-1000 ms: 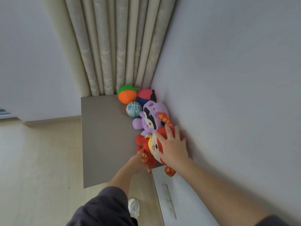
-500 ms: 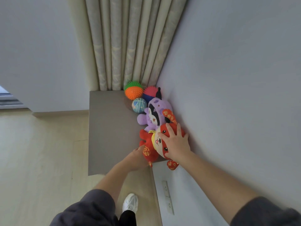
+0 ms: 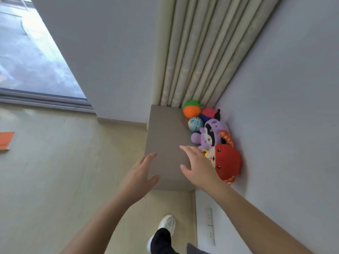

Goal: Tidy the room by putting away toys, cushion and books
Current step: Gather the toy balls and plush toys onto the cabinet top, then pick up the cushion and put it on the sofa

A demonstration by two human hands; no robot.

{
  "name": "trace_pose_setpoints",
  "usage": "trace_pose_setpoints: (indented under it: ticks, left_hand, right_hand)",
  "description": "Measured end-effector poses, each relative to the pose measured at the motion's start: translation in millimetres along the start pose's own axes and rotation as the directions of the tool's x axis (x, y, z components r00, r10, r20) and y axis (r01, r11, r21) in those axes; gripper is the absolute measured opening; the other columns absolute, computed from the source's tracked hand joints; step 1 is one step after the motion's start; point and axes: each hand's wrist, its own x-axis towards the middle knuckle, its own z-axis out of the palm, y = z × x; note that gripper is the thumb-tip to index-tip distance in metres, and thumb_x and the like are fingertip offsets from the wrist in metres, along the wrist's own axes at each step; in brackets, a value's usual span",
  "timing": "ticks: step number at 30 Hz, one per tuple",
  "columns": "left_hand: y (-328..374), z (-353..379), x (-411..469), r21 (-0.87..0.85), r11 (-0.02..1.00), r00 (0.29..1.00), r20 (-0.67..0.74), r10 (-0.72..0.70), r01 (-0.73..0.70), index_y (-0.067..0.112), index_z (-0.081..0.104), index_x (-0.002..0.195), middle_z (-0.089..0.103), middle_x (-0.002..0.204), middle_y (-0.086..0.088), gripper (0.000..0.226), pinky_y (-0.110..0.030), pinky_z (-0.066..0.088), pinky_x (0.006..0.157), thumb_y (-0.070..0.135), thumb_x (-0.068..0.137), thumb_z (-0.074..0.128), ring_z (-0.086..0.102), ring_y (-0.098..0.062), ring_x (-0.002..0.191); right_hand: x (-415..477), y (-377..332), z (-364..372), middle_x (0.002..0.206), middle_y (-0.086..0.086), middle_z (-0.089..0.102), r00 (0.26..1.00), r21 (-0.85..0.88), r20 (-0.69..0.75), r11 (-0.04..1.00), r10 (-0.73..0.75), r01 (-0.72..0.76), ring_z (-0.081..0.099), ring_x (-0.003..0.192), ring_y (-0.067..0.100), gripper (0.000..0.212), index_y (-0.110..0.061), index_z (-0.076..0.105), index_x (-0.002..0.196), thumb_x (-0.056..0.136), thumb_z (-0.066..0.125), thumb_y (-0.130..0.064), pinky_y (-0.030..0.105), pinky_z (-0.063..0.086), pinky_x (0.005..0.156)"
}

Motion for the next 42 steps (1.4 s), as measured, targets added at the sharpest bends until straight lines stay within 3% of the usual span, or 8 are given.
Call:
trace_pose_setpoints:
  ticks: [4,7,12,20,25,38,42]
  left_hand:
    - [-16,-47,-60,-0.003,1.000,0.989,-0.143,-0.028,0.027,0.026,0.033,0.144,0.041,0.142,0.012,0.061,-0.013,0.029,0.096,0.028,0.090,0.062,0.040,-0.006,0.129]
    - [-38,-85,-113,0.017,0.999,0.976,-0.215,-0.040,0.045,0.027,0.035,0.142,0.044,0.140,0.012,0.059,-0.014,0.031,0.095,0.033,0.090,0.062,0.042,-0.003,0.127]
    - [-94,-142,-214,0.074,0.993,0.954,-0.290,-0.071,0.096,0.029,0.038,0.139,0.046,0.138,0.013,0.054,-0.026,0.041,0.100,0.037,0.090,0.059,0.047,-0.006,0.124]
    - [-189,-230,-346,0.008,0.962,0.859,-0.453,-0.239,0.272,0.025,0.044,0.137,0.050,0.134,0.008,0.051,-0.022,0.038,0.099,0.032,0.090,0.062,0.048,-0.006,0.122]
    - [-245,-275,-378,-0.064,0.942,0.789,-0.530,-0.311,0.329,0.025,0.045,0.135,0.052,0.132,0.009,0.050,-0.019,0.037,0.097,0.030,0.089,0.063,0.048,-0.005,0.119]
    - [-434,-454,-377,-0.297,0.852,0.605,-0.606,-0.517,0.430,0.025,0.049,0.131,0.053,0.125,0.012,0.046,-0.020,0.037,0.093,0.028,0.088,0.064,0.049,0.000,0.114]
    - [-487,-506,-380,-0.370,0.817,0.527,-0.629,-0.571,0.443,0.026,0.050,0.129,0.055,0.125,0.011,0.044,-0.027,0.041,0.094,0.027,0.087,0.064,0.050,-0.007,0.115]
  right_hand:
    - [-20,-82,9,0.148,-0.007,0.039,0.994,0.184,0.025,0.978,-0.105,0.099,0.039,0.135,0.011,0.057,-0.031,0.032,0.147,0.095,0.055,-0.030,0.025,0.035,0.105]
    - [-36,-146,25,0.138,-0.005,0.050,0.988,0.276,-0.006,0.949,-0.154,0.150,0.046,0.127,0.011,0.055,-0.029,0.037,0.145,0.094,0.058,-0.028,0.025,0.036,0.102]
    - [-68,-250,64,0.109,-0.008,0.060,0.972,0.352,0.057,0.916,-0.228,0.194,0.061,0.101,0.011,0.052,-0.030,0.041,0.141,0.093,0.060,-0.030,0.033,0.053,0.089]
    - [-99,-392,119,0.099,-0.010,0.064,0.927,0.377,0.140,0.884,-0.349,0.276,0.061,0.081,-0.002,0.043,-0.030,0.050,0.133,0.092,0.062,-0.025,0.017,0.047,0.067]
    - [-81,-472,145,0.101,-0.013,0.064,0.888,0.355,0.197,0.875,-0.415,0.330,0.060,0.082,-0.006,0.040,-0.031,0.051,0.132,0.094,0.060,-0.028,0.009,0.042,0.060]
    - [54,-732,244,0.106,-0.012,0.065,0.763,0.334,0.416,0.864,-0.495,0.378,0.063,0.088,0.001,0.039,-0.031,0.050,0.133,0.094,0.057,-0.029,0.019,0.050,0.070]
    - [90,-814,263,0.106,-0.012,0.065,0.727,0.338,0.422,0.838,-0.542,0.429,0.062,0.085,0.004,0.039,-0.031,0.049,0.131,0.093,0.055,-0.028,0.023,0.051,0.071]
